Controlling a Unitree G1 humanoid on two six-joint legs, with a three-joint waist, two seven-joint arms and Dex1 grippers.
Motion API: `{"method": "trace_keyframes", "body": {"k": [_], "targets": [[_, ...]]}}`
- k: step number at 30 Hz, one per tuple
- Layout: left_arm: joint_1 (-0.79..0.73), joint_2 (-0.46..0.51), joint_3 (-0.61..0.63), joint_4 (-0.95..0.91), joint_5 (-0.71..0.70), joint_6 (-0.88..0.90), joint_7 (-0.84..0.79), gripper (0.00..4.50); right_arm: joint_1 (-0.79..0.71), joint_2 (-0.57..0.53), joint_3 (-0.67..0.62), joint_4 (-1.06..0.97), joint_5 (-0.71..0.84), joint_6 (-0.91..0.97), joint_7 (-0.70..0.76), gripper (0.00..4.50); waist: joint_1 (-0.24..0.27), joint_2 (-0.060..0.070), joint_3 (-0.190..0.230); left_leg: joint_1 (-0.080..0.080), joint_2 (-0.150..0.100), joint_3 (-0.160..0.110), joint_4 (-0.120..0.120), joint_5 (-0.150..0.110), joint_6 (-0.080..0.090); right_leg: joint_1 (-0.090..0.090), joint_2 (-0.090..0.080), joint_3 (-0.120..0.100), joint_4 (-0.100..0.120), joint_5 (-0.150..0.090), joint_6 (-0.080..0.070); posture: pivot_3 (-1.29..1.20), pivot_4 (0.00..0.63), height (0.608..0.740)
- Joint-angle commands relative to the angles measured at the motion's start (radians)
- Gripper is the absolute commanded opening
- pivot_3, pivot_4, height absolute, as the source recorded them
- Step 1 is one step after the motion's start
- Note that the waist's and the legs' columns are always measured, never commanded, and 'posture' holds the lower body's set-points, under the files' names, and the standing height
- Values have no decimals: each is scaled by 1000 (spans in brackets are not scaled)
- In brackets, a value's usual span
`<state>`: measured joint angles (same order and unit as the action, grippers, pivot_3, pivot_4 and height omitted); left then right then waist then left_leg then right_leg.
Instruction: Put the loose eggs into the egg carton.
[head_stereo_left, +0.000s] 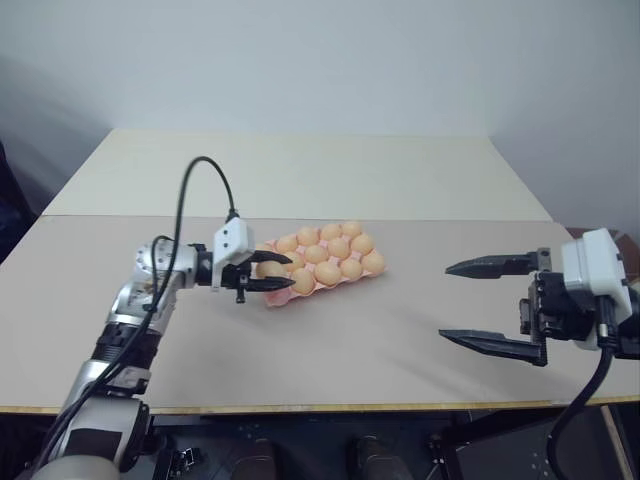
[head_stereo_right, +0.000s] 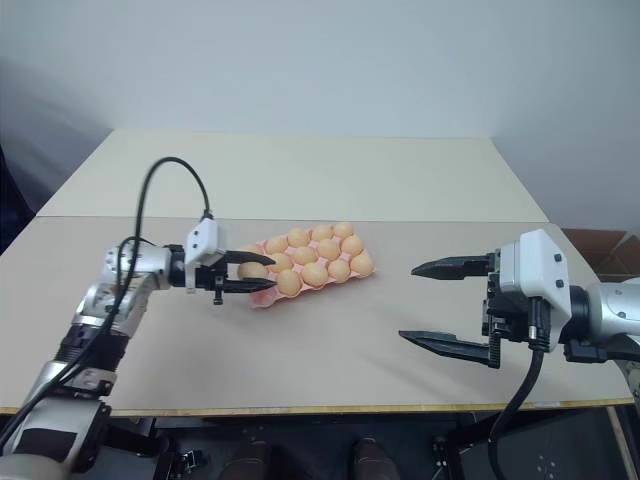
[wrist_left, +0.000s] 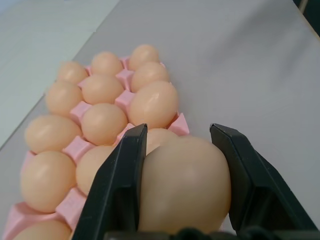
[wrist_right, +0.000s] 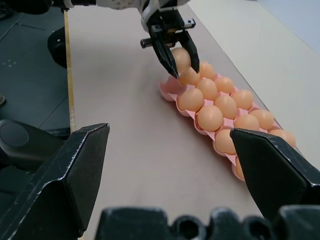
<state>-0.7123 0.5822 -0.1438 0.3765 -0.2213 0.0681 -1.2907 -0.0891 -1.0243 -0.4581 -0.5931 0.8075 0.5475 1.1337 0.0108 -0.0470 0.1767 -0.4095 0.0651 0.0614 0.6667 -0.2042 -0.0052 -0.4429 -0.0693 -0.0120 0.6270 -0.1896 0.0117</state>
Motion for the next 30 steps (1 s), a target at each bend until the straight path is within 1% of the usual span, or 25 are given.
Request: {"method": "trace_keyframes", "body": {"k": [1,5,6,9,11,14,15,17,18,21,23,26,30], "targets": [[-44,1,-11,32,42,-41,7,2998,3,-1,-43,-26,8,-21,-8,4500,0,0,0,0,0,0,0,0,0,0,0,0,0,0,0,0,150,740],[-39,15,22,12,26,-52,6,4338,8,-1,-47,-28,8,-22,-13,4500,1,0,0,0,0,0,0,0,0,0,0,0,0,0,0,0,150,740],[-37,21,36,4,18,-52,11,4481,8,-1,-46,-27,9,-23,-14,4500,1,0,0,0,0,0,0,0,0,0,0,0,0,0,0,0,150,740],[-22,60,86,-39,-16,-23,11,4481,2,1,-34,-17,3,-30,-13,4500,-1,0,0,0,0,0,0,0,0,0,0,0,0,0,0,0,150,740],[4,105,130,-86,-52,16,1,4481,-9,2,-19,-3,-2,-37,-10,4500,-5,0,0,0,0,0,0,0,0,0,0,0,0,0,0,0,150,740],[72,201,228,-182,-146,119,-25,4481,-38,5,20,35,-24,-55,-9,4500,-15,0,0,1,1,0,0,0,0,0,0,0,0,0,0,0,150,740],[129,256,290,-236,-193,170,-39,4481,-61,11,43,58,-31,-58,-14,4500,-17,0,0,1,1,0,0,0,0,0,0,0,0,0,0,0,150,740],[209,322,365,-312,-252,236,-48,4481,-89,20,69,86,-43,-62,-17,4500,-27,0,0,2,2,1,-1,0,0,0,0,0,0,-1,-2,0,150,740],[282,364,440,-362,-290,283,-55,4481,-108,27,88,106,-50,-67,-15,4500,-29,0,0,3,2,1,-1,0,0,0,0,1,0,-2,-3,0,150,740],[466,431,619,-484,-361,380,-43,4481,-146,45,131,156,-72,-86,-2,4500,-26,0,0,3,2,2,-2,0,0,-1,-1,0,0,-4,-6,0,150,740],[564,432,708,-562,-380,422,-9,4481,-164,54,153,188,-89,-99,7,4500,-21,0,0,3,2,2,-2,0,0,-1,-2,0,0,-4,-6,0,150,740],[704,396,825,-694,-414,487,58,4481,-203,73,194,246,-116,-101,2,4500,-12,1,0,3,1,2,-2,0,-1,-1,-4,-1,-1,-4,-7,0,150,740],[800,360,896,-807,-463,543,126,4481,-235,86,225,292,-148,-114,8,4500,0,1,0,3,0,3,-2,-1,-1,-2,-5,-1,-1,-4,-7,0,150,740]]}}
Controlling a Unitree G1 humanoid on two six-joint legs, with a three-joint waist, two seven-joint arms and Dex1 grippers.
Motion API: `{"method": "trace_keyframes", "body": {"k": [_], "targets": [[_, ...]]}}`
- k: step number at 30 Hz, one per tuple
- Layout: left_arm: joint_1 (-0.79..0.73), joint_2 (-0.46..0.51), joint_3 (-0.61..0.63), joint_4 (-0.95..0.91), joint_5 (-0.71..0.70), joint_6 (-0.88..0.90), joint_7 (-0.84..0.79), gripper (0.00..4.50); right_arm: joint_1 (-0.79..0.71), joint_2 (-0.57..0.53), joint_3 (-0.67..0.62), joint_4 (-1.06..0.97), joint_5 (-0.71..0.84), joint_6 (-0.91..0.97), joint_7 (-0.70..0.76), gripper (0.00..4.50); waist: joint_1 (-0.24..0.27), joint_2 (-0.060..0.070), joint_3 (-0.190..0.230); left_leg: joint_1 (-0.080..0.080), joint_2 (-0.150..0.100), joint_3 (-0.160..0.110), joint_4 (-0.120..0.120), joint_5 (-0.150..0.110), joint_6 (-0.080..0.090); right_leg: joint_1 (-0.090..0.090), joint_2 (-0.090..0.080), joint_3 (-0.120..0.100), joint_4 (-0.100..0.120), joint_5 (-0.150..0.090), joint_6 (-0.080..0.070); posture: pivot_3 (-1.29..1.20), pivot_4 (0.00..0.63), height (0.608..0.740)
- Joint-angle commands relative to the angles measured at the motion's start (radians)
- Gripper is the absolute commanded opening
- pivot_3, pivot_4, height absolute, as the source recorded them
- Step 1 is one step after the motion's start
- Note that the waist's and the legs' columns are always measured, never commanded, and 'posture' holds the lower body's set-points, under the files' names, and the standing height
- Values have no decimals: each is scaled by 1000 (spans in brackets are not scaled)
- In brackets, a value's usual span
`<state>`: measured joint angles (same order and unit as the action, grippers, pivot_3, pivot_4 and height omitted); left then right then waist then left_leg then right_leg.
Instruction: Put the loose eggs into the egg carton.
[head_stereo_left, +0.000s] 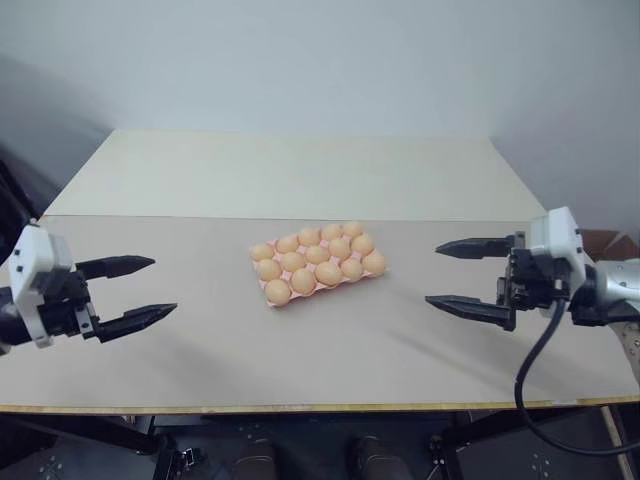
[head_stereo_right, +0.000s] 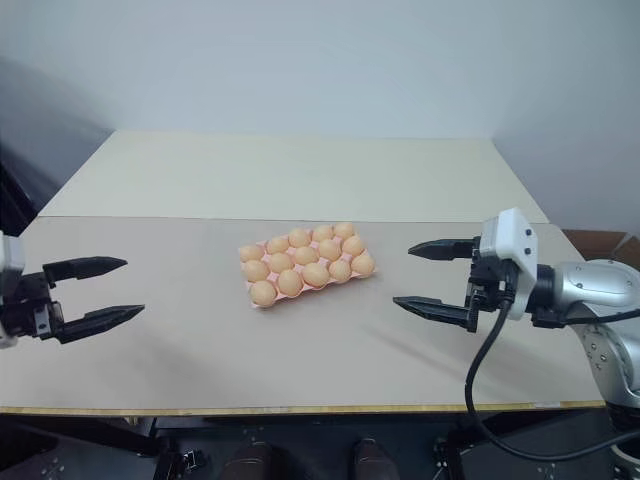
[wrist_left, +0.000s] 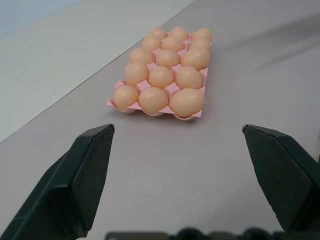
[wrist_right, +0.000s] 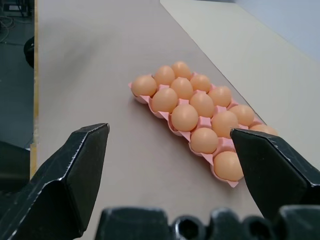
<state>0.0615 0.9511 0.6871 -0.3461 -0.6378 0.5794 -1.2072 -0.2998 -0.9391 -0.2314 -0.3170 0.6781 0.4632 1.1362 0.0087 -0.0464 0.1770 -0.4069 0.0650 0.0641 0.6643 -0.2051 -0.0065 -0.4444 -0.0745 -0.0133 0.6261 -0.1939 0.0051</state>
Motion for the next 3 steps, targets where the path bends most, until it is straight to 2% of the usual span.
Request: {"method": "trace_keyframes", "body": {"k": [1,3], "targets": [[42,-14,76,-103,-56,41,55,4481,-31,3,4,25,-26,-33,6,4500,3,0,0,0,0,0,0,0,0,0,0,0,0,0,0,0,150,740],[64,-16,92,-130,-72,69,90,4481,-48,9,18,42,-36,-39,12,4500,3,0,0,0,0,0,0,0,0,0,1,0,0,0,0,0,150,740]]}}
